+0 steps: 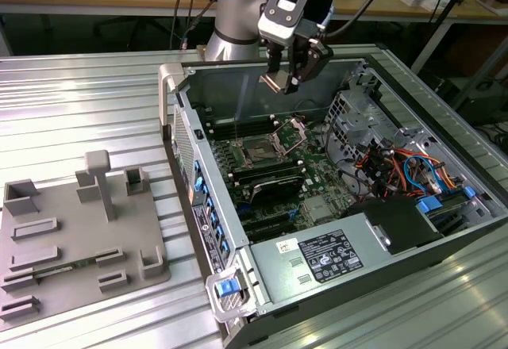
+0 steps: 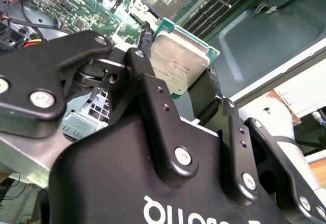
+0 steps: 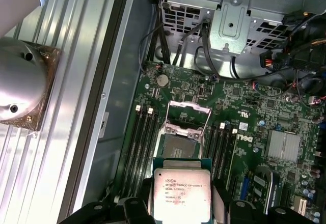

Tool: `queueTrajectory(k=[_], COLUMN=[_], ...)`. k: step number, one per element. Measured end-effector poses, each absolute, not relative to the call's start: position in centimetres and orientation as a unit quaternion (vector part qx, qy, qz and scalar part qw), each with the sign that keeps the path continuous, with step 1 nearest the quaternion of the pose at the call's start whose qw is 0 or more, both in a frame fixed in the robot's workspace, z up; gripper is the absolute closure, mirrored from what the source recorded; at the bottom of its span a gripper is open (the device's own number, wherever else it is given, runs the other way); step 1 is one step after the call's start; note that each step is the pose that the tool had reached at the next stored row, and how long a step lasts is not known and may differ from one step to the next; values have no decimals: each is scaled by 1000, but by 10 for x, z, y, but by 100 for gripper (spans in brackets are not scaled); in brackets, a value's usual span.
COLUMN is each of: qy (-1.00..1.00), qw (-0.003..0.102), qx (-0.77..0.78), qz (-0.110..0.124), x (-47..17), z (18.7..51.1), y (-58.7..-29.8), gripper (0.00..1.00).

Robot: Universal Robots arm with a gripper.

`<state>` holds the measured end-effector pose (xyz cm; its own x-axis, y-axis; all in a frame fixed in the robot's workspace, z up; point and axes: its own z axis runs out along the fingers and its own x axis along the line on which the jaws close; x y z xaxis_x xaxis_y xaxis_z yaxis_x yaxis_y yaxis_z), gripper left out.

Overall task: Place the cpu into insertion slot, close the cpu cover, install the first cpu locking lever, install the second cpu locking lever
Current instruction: 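Place the cpu into insertion slot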

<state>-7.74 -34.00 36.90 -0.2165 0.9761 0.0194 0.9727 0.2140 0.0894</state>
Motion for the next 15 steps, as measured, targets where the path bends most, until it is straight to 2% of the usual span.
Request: queueTrajectory(k=[15], qy=[777], qw=[21], qx=[628], qz=[41], x=[-87], z=[369], y=[-340], gripper=[45])
